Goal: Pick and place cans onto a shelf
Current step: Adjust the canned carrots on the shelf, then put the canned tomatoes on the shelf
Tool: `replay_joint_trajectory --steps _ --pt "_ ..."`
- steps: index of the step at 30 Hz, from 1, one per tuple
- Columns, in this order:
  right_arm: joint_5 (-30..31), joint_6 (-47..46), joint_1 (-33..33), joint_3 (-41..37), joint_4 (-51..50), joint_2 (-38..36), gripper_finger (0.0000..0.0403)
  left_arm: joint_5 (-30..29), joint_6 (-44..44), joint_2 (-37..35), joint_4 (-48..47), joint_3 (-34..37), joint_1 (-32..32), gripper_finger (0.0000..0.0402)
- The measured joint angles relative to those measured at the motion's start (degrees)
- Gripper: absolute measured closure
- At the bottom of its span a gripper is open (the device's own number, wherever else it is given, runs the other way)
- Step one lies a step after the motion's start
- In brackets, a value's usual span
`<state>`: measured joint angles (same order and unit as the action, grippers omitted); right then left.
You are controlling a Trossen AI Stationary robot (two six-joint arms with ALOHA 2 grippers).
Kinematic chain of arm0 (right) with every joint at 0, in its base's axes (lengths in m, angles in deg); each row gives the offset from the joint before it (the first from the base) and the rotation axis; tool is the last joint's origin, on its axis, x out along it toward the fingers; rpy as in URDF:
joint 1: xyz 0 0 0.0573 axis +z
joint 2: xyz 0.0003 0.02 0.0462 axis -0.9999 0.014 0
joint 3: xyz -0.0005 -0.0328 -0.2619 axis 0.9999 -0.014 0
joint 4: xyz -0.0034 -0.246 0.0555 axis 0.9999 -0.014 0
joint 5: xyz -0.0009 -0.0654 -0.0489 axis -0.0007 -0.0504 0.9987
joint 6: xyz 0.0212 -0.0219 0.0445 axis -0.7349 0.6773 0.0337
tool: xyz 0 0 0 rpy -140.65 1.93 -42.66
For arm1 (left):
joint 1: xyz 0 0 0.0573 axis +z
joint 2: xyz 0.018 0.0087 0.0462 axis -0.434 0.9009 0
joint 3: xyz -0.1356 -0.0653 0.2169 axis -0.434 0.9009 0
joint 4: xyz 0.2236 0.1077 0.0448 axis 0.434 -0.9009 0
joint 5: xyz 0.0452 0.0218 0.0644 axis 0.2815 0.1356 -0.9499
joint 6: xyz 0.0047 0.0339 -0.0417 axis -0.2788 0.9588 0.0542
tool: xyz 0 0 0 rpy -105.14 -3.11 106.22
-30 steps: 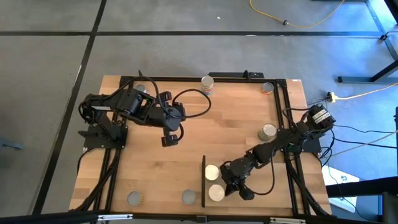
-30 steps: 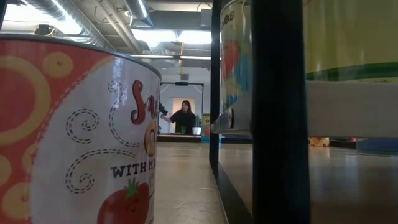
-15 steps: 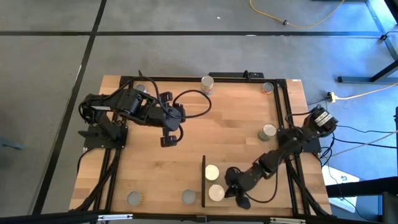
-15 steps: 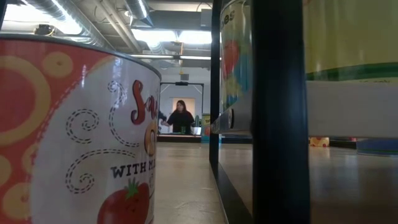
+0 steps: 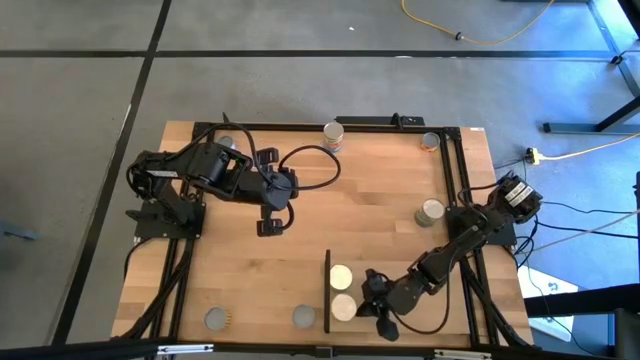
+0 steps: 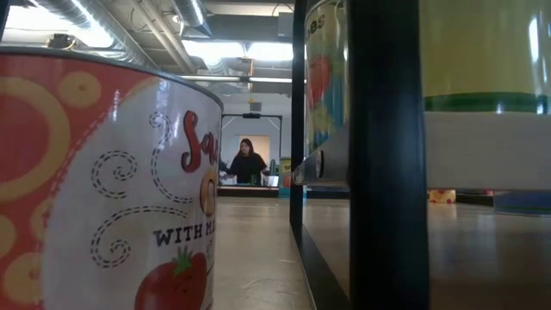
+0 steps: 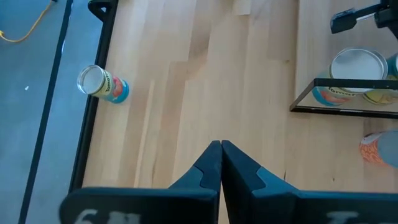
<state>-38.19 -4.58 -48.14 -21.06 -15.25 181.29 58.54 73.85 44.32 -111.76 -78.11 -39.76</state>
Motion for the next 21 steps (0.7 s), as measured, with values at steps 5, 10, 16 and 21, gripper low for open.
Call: replay_joint_trajectory --steps 5,10,16,21 --pt "-0.89 0.08 0.51 -0.02 0.26 -0.41 0.0400 0.19 0.00 0.00 0.00 0.00 0.00 0.0401" --pt "-0.89 1.42 0.57 -0.02 -0.15 -4.63 0.0400 -0.01 0.01 0.00 0.02 0.00 0.00 0.0401" --pt "4.09 3.21 0.49 0.02 -12.30 -14.35 0.0400 -0.79 0.02 0.00 0.00 0.00 0.11 0.0401" --pt "9.92 0.23 -0.56 2.48 -30.50 -23.52 0.0400 -1.48 0.58 0.00 0.00 0.00 0.22 0.0402"
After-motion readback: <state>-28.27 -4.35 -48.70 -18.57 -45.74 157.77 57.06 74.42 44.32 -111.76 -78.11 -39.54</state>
